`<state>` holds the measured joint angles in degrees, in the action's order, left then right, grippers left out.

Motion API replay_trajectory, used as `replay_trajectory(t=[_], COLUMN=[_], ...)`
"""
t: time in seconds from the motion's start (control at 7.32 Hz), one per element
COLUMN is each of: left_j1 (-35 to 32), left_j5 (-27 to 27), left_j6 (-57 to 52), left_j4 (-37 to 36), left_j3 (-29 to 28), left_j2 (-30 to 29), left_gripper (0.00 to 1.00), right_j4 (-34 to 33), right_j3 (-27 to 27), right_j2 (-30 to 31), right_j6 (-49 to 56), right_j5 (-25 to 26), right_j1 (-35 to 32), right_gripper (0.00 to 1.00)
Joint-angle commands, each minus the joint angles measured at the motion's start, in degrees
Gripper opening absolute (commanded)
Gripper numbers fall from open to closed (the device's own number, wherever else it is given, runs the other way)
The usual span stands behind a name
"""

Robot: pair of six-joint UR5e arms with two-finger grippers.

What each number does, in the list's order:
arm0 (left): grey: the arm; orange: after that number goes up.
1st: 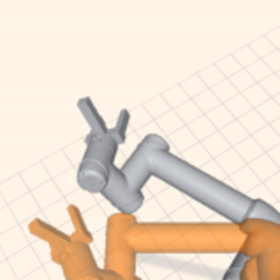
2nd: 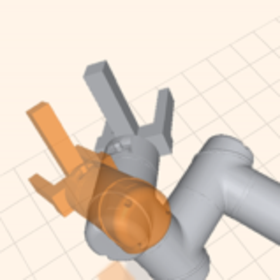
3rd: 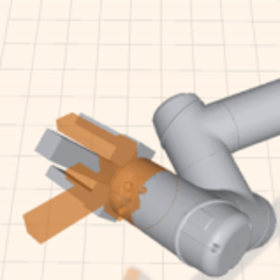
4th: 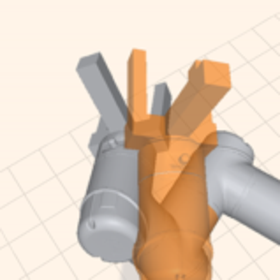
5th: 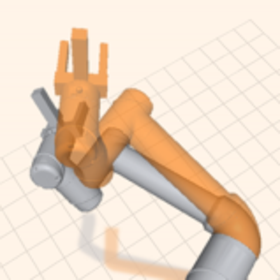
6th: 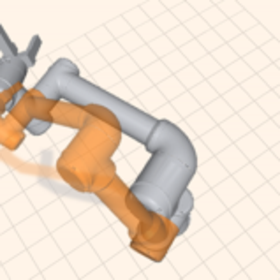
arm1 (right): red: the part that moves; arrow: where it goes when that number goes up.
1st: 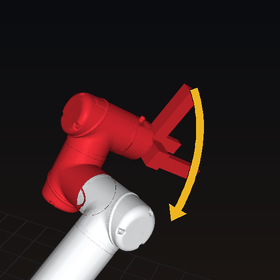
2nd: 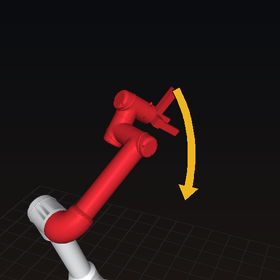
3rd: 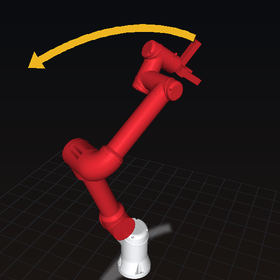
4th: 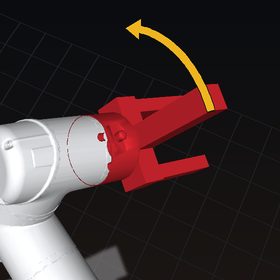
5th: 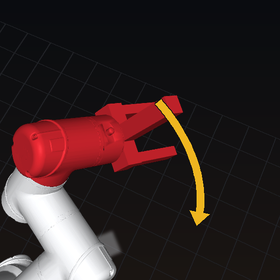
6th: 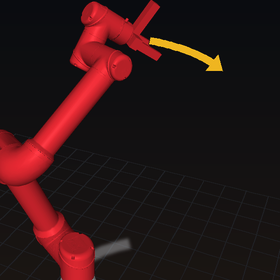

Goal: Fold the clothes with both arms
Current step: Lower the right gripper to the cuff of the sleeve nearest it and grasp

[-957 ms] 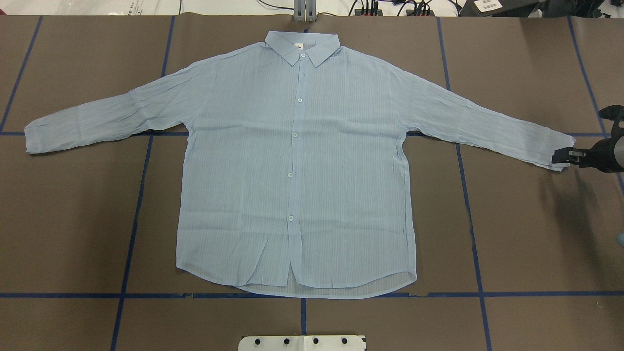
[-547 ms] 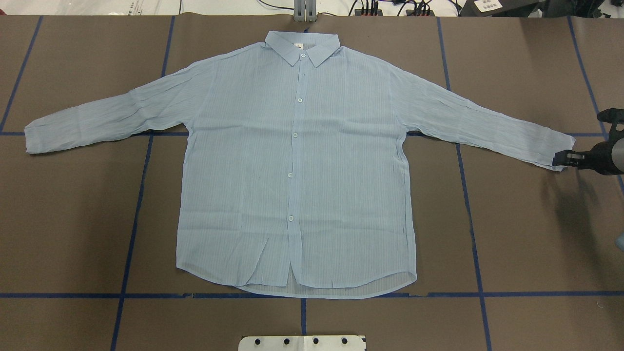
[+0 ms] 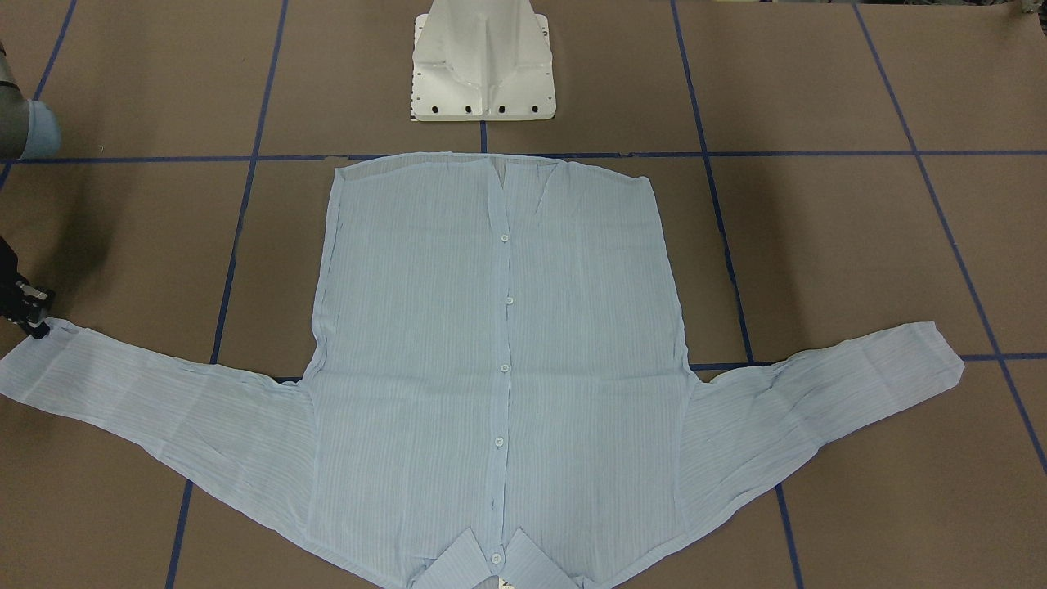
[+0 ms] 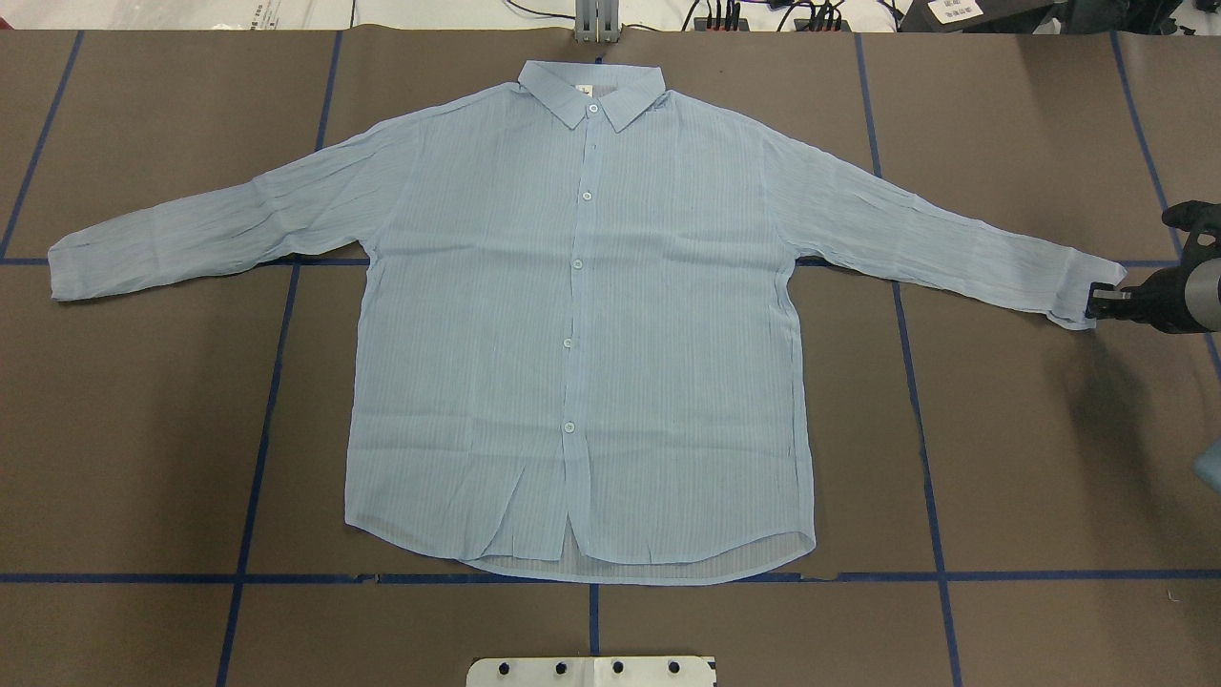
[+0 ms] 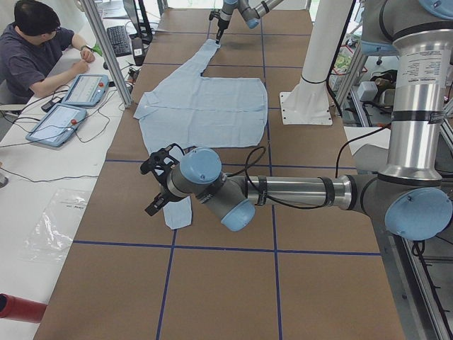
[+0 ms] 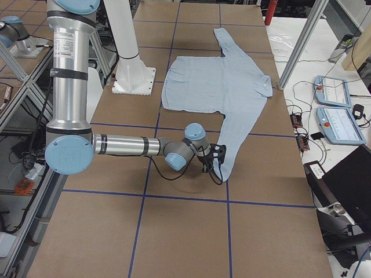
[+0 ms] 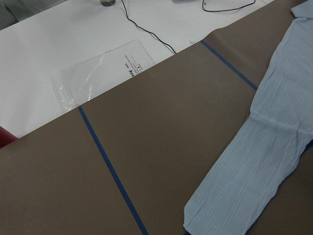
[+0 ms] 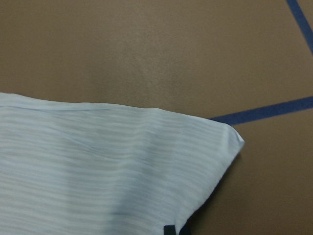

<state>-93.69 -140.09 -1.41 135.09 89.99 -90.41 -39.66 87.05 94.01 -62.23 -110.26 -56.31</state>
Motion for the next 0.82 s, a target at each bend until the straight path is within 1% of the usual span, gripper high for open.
replay_trajectory(t=[0.0,0.14,0.27,0.41,0.55,0.68], left_j1=[0.0,0.0,0.0,0.0,0.0,0.0], left_j5=[0.0,0.0,0.08,0.08,0.08,0.17], left_j6=[0.0,0.09,0.18,0.26,0.44,0.53], left_j4=[0.0,0.0,0.0,0.0,0.0,0.0], left_j3=[-0.07,-0.07,-0.25,-0.34,-0.42,-0.6], left_j2=[-0.03,-0.03,-0.03,-0.03,-0.03,-0.03], left_gripper=[1.0,1.0,1.0,1.0,1.0,1.0], right_j4=[-0.07,-0.07,-0.16,-0.16,-0.16,-0.24], right_j3=[7.83,10.13,9.8,8.5,6.57,4.11], right_j2=[-2.06,-5.73,-11.25,-16.96,-23.11,-27.09], right_j6=[0.1,0.01,0.01,0.09,-0.08,0.27], right_j5=[0.57,3.7,7.65,8.13,10.57,15.55], right_j1=[-0.21,-0.21,0.31,2.15,4.69,8.72], right_gripper=[0.0,0.0,0.0,0.0,0.0,0.0])
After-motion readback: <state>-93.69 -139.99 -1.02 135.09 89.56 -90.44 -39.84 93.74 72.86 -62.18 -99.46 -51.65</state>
